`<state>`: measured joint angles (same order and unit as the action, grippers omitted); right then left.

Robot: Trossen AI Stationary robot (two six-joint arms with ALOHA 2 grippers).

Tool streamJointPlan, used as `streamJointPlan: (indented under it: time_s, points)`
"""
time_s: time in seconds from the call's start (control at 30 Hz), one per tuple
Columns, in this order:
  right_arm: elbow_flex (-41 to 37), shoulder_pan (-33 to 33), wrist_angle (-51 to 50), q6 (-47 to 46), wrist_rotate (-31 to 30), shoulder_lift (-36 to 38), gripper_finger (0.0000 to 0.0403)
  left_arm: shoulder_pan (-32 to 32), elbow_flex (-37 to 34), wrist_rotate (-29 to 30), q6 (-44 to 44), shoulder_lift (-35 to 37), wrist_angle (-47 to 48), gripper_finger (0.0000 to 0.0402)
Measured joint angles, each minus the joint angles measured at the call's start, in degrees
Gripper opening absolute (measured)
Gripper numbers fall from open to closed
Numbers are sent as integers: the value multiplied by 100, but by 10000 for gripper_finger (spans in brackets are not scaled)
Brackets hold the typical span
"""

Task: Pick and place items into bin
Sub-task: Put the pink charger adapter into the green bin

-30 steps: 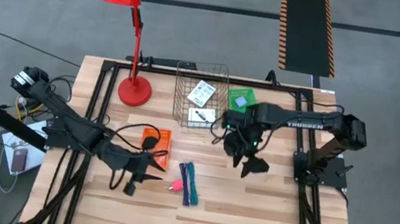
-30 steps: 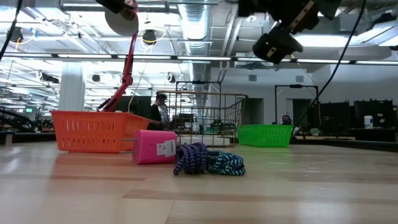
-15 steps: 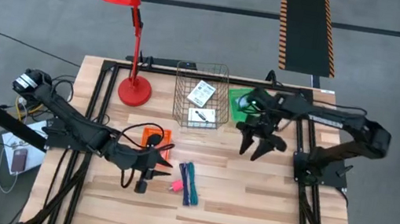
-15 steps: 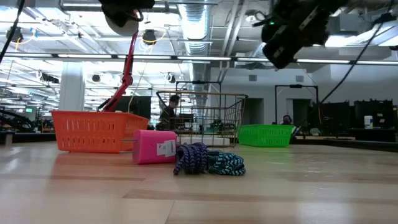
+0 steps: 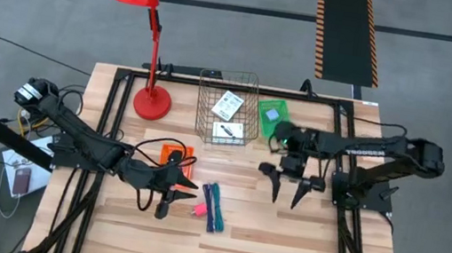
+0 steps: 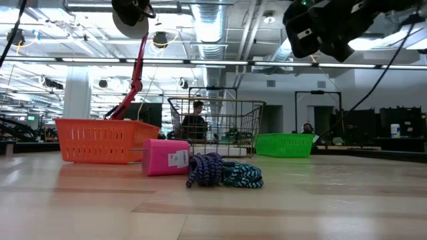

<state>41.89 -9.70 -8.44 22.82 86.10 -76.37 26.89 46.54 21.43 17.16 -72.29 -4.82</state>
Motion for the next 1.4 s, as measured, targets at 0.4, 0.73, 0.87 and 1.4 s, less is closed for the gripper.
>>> streamJointPlan:
  time_s: [0.4,0.73,0.87,1.4]
  points:
    - [350,650,2102,-2242,-3190,-1188,244,0,0,10,135,0,13,100]
    - [-128,172,2813,-3018,-5222,-422,244,0,0,26,160,-10,-123,100]
    - [-777,62,3551,-3182,-5574,249,244,-2,0,-28,211,-203,-178,100]
    - [-2169,-627,3563,-2880,-6844,1763,244,-400,1320,-1151,961,-1384,1779,131]
